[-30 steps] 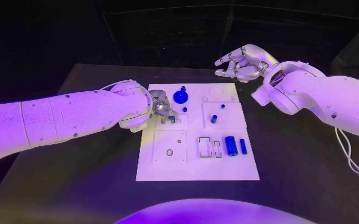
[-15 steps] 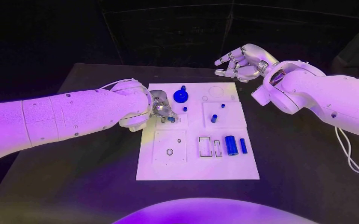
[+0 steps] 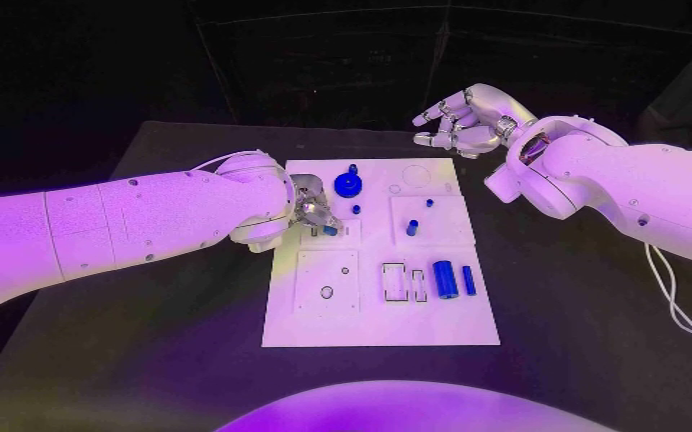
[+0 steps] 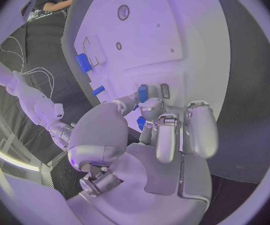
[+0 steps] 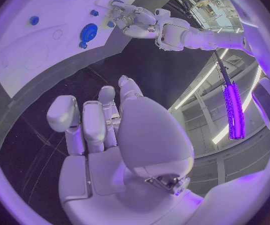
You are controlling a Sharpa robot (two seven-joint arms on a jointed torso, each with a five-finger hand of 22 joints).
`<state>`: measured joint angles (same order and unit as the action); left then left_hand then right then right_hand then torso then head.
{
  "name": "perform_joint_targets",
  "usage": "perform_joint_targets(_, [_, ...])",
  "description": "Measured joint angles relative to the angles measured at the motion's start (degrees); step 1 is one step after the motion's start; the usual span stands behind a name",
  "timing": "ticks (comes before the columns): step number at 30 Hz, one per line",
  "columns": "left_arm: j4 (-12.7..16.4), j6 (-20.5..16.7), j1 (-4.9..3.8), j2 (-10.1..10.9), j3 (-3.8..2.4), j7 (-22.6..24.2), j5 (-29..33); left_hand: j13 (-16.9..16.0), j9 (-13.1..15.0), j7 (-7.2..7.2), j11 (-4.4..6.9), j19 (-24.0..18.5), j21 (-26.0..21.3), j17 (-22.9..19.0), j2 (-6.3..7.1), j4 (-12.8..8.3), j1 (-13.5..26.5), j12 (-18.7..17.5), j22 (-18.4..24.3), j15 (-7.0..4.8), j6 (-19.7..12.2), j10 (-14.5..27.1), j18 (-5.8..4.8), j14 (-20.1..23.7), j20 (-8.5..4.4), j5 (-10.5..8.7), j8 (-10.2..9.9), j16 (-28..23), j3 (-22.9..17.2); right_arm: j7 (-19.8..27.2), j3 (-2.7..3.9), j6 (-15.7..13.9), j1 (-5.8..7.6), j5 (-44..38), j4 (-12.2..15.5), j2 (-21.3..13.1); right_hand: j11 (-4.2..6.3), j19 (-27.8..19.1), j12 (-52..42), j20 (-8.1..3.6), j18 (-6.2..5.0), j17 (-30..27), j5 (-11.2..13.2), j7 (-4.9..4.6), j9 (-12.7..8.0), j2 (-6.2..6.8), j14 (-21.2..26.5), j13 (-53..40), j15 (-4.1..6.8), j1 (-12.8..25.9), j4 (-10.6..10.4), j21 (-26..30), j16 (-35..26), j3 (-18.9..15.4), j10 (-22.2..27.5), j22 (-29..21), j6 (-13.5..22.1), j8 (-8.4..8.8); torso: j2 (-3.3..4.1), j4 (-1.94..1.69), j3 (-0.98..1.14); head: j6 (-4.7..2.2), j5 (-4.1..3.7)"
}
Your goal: Assemble the parts on the task board
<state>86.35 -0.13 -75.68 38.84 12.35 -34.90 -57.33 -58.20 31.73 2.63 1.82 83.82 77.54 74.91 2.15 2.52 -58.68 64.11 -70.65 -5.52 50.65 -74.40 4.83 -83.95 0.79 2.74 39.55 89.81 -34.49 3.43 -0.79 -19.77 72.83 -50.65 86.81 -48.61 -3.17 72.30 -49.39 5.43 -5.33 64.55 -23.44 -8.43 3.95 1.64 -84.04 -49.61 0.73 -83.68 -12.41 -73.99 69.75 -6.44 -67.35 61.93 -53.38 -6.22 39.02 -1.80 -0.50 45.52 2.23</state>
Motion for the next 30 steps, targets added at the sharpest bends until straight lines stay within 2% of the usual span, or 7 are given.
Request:
perform_joint_targets(8, [-0.1,0.4,-0.04,-0.09,-0.03,-0.04,-0.12,0.0,0.0,-0.18,0.14,-0.01,0.0,0.0,0.12,0.0,0.13,0.0,-0.05,0.0,-0.19,-0.14,0.0,0.0,-0.01,-0.03,0.3,0.0,0.0,-0.03,0.0,0.12,0.0,0.0,-0.01,0.0,0.0,0.0,0.0,0.0,0.0,0.0,0.0,0.0,0.0,0.0,0.0,0.0,0.0,0.0,0.0,0.0,0.0,0.0,0.0,0.0,0.0,0.0,0.01,0.0,-0.01,0.07,-0.07])
perform_joint_targets(12, [-0.45,0.6,-0.04,-0.38,-0.02,-0.08,-0.18,-0.11,0.09,-0.62,0.14,-0.01,0.0,0.0,2.09,-2.97,2.14,0.4,-0.16,0.0,0.26,-0.54,0.0,0.0,-0.01,-0.03,0.68,0.0,-1.8,-0.04,0.0,0.16,0.0,0.0,-0.02,0.06,0.0,0.0,0.0,0.0,0.0,-0.01,0.12,0.0,0.0,0.0,0.0,0.0,0.0,0.0,0.0,0.0,0.0,0.0,0.0,-0.04,0.0,0.0,0.01,-0.01,-0.02,0.07,-0.04])
perform_joint_targets(16, [-0.75,0.93,-0.03,-0.74,0.02,-0.12,-0.19,-0.17,0.28,-0.8,0.25,-0.01,0.0,0.0,2.61,-4.79,4.09,0.4,-0.33,0.0,1.07,-0.66,0.0,0.0,-0.01,-0.04,1.07,0.0,-2.66,-0.06,0.0,0.19,0.0,0.0,-0.02,0.07,0.0,0.0,0.0,0.0,0.0,-0.01,0.26,0.0,0.0,0.0,0.0,0.0,0.0,0.0,0.0,0.0,0.0,0.0,0.0,-0.11,0.0,0.0,0.02,-0.01,-0.02,0.02,-0.01])
perform_joint_targets(19, [-1.02,1.16,-0.03,-0.88,0.02,-0.15,-0.2,-0.32,0.3,-0.94,0.35,-0.01,0.2,0.0,2.98,-4.13,5.17,0.69,-0.49,0.0,1.41,-0.76,0.0,0.0,-0.02,0.15,1.12,0.0,-1.23,-0.07,0.0,0.21,0.0,0.0,-0.02,0.07,0.0,0.0,0.0,0.0,0.0,-0.01,0.26,0.0,0.0,0.0,0.0,0.0,0.0,0.0,0.0,0.0,0.0,0.0,0.0,-0.14,0.0,0.0,0.03,-0.01,-0.02,0.02,0.0])
perform_joint_targets(26, [-1.47,1.54,-0.02,-1.15,0.02,-0.2,-0.2,-0.67,0.12,-0.91,0.55,-0.02,0.21,0.0,2.85,-1.88,7.1,1.07,-0.78,0.0,1.78,-0.96,0.0,0.0,-0.02,0.18,1.34,0.0,1.95,-0.12,0.0,0.25,0.0,0.0,0.01,0.07,0.0,0.0,0.0,0.0,0.0,-0.01,0.26,0.0,0.0,0.0,0.0,0.13,0.0,0.0,0.0,0.0,0.0,0.0,0.0,-0.22,0.0,0.0,0.03,-0.01,-0.02,0.07,-0.1])
perform_joint_targets(30, [-1.58,1.58,-0.02,-1.21,0.02,-0.2,-0.21,-0.71,0.13,-1.11,0.55,-0.02,0.21,0.0,2.99,-1.37,7.55,1.1,-0.85,0.0,1.98,-0.95,0.0,0.0,-0.02,0.18,1.34,0.0,2.93,-0.14,0.0,0.26,0.0,0.0,0.01,0.07,0.0,0.0,0.0,0.0,0.0,-0.01,0.26,0.0,0.0,0.24,0.0,0.13,0.0,0.24,-0.16,0.0,0.0,-0.16,0.0,-0.22,0.0,0.0,0.03,-0.01,-0.02,0.13,-0.16])
